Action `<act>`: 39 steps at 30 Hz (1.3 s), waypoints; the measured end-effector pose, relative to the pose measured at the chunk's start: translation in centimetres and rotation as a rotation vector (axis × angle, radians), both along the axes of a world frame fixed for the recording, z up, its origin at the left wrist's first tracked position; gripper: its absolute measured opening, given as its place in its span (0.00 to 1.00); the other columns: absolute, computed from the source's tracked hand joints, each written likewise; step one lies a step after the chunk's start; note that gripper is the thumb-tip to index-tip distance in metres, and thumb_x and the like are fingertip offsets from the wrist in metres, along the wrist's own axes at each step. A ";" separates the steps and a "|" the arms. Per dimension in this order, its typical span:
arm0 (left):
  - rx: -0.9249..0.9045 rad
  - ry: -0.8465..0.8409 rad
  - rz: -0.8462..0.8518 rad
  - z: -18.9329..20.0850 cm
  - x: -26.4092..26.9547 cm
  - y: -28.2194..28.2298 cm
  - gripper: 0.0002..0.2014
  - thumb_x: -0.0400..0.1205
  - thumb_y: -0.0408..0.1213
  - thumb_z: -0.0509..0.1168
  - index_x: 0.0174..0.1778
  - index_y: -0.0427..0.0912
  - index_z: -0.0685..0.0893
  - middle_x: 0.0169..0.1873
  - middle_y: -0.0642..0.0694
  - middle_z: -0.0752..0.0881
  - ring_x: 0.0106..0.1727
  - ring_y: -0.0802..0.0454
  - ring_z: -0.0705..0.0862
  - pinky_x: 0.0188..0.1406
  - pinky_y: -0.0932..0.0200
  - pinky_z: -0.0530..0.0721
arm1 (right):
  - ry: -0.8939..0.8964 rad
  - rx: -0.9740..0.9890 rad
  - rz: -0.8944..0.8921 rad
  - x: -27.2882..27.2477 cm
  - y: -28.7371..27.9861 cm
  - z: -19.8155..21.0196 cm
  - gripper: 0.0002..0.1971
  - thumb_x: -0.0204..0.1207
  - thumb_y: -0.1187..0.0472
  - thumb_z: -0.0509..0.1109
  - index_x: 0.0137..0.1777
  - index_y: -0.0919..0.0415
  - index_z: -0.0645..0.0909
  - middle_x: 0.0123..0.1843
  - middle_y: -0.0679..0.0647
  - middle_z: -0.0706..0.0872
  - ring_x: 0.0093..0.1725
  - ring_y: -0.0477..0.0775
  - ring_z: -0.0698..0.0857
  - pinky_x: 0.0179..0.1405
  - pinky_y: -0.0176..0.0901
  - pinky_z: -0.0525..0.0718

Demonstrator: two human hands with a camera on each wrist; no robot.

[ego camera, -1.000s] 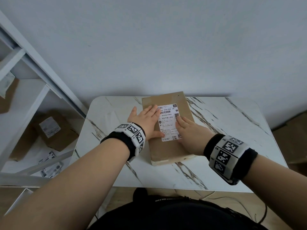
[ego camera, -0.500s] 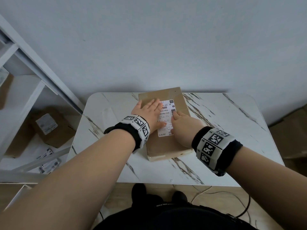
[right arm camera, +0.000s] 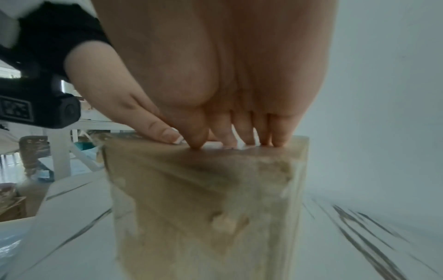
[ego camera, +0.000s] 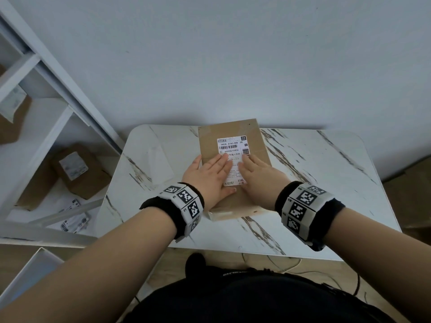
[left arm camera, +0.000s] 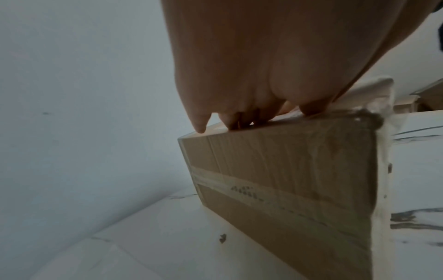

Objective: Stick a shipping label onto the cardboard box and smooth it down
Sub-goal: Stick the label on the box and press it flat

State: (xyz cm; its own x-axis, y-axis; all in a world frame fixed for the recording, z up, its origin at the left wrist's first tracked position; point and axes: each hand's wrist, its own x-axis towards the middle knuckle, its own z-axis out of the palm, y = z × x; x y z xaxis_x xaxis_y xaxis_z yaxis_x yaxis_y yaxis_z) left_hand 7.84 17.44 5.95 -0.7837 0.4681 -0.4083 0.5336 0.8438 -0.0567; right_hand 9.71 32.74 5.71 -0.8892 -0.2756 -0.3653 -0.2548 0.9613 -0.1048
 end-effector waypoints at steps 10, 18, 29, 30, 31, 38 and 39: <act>-0.020 0.050 0.032 0.1 2.0 0.3 0.34 0.84 0.59 0.39 0.84 0.47 0.42 0.85 0.51 0.41 0.86 0.57 0.42 0.85 0.44 0.41 | 0.006 -0.036 0.149 3.6 3.4 0.1 0.26 0.87 0.54 0.44 0.84 0.53 0.48 0.87 0.49 0.46 0.86 0.50 0.45 0.87 0.49 0.44; -0.012 0.088 0.039 -0.7 7.2 -0.5 0.35 0.85 0.59 0.40 0.84 0.45 0.38 0.85 0.50 0.38 0.86 0.56 0.39 0.84 0.46 0.38 | 0.029 -0.069 0.070 4.6 2.8 -0.5 0.31 0.86 0.50 0.45 0.84 0.63 0.41 0.87 0.57 0.40 0.86 0.52 0.40 0.84 0.45 0.38; 0.118 0.130 0.204 -0.7 7.5 1.2 0.33 0.84 0.57 0.47 0.84 0.46 0.51 0.85 0.52 0.53 0.86 0.55 0.51 0.84 0.46 0.43 | 0.115 -0.116 0.080 5.0 3.3 -0.5 0.28 0.84 0.45 0.48 0.83 0.49 0.53 0.87 0.55 0.48 0.86 0.53 0.46 0.85 0.46 0.43; 0.112 0.145 0.207 -0.6 7.4 1.3 0.34 0.84 0.58 0.48 0.84 0.47 0.52 0.84 0.52 0.55 0.85 0.54 0.53 0.84 0.45 0.43 | 0.105 -0.116 0.070 5.1 3.4 -0.6 0.29 0.84 0.45 0.47 0.84 0.50 0.51 0.87 0.54 0.46 0.86 0.52 0.44 0.85 0.45 0.41; 0.102 0.158 0.206 -0.5 7.3 1.4 0.34 0.83 0.58 0.49 0.84 0.47 0.53 0.83 0.53 0.57 0.85 0.54 0.54 0.84 0.44 0.43 | 0.095 -0.122 0.052 5.1 3.5 -0.6 0.30 0.84 0.44 0.47 0.84 0.53 0.48 0.87 0.53 0.45 0.86 0.50 0.43 0.84 0.44 0.40; 0.118 0.148 0.212 -0.3 7.0 1.3 0.34 0.82 0.58 0.52 0.83 0.49 0.55 0.84 0.52 0.56 0.85 0.53 0.54 0.84 0.45 0.43 | 0.071 -0.112 0.022 4.4 3.1 0.3 0.36 0.82 0.42 0.51 0.83 0.63 0.51 0.87 0.54 0.49 0.86 0.50 0.45 0.85 0.44 0.43; 0.101 0.122 0.210 -0.3 6.9 1.2 0.34 0.83 0.59 0.50 0.84 0.50 0.53 0.85 0.52 0.52 0.86 0.54 0.50 0.84 0.46 0.43 | 0.058 -0.096 0.044 4.0 2.8 0.5 0.35 0.83 0.43 0.49 0.83 0.63 0.51 0.87 0.54 0.49 0.86 0.50 0.45 0.86 0.45 0.43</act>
